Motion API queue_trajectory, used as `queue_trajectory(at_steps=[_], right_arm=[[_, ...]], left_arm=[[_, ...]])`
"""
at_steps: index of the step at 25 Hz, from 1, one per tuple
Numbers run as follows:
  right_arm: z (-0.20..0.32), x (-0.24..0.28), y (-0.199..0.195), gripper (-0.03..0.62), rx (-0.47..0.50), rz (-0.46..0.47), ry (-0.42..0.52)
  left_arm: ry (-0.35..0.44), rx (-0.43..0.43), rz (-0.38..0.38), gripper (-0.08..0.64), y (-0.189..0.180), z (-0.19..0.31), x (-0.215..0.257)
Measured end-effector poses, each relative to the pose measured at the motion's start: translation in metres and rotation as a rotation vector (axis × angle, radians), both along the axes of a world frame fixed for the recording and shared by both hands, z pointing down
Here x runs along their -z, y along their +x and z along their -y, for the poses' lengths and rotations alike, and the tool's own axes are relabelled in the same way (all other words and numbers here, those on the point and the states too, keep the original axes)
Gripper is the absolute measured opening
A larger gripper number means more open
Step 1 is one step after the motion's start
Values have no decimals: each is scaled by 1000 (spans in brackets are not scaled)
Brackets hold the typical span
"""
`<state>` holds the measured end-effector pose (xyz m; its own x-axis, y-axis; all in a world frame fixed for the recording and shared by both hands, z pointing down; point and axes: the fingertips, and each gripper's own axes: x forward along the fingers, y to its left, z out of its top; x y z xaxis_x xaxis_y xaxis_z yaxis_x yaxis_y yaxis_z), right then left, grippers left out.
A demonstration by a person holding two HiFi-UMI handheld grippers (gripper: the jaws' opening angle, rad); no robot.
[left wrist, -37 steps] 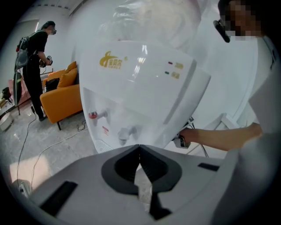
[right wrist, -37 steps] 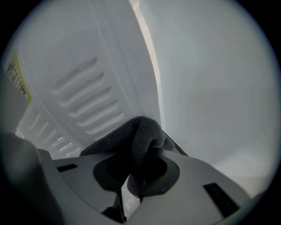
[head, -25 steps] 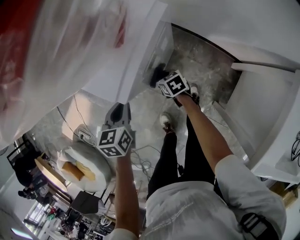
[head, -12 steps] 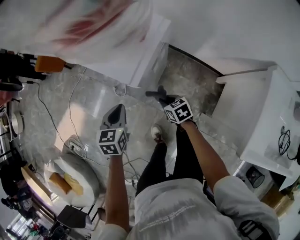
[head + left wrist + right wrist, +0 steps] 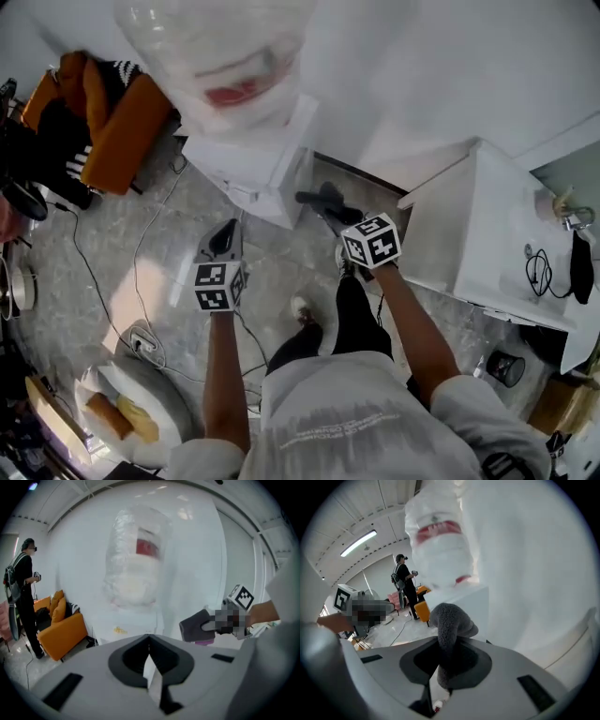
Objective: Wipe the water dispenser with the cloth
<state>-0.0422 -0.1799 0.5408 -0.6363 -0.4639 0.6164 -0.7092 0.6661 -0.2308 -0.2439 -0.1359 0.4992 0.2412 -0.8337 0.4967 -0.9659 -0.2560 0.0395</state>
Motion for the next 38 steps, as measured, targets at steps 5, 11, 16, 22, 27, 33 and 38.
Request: queue_trajectory(at_steps=[5, 11, 16, 22, 27, 33, 38], right_arm=[[7, 100, 0, 57, -56, 80, 146], [6, 214, -6, 57, -39, 89, 386], [-4, 297, -12, 57, -15, 127, 563], [-22, 337, -8, 57, -1, 111, 658], [-38, 358, -3, 57, 7, 110, 695], [-47, 371, 0, 55, 7, 154, 716], [-48, 364, -5, 57, 33, 142, 706]], left_arm=[[137, -49, 40, 15, -3, 4, 76], [285, -72, 70, 15, -13, -1, 165], [382, -106, 118, 15, -11, -10, 221], [471, -179, 162, 15, 6, -25, 268], [528, -234, 161, 16, 25, -39, 298], [564, -259, 169, 15, 41, -47, 310], [555, -254, 153, 15, 42, -48, 305]])
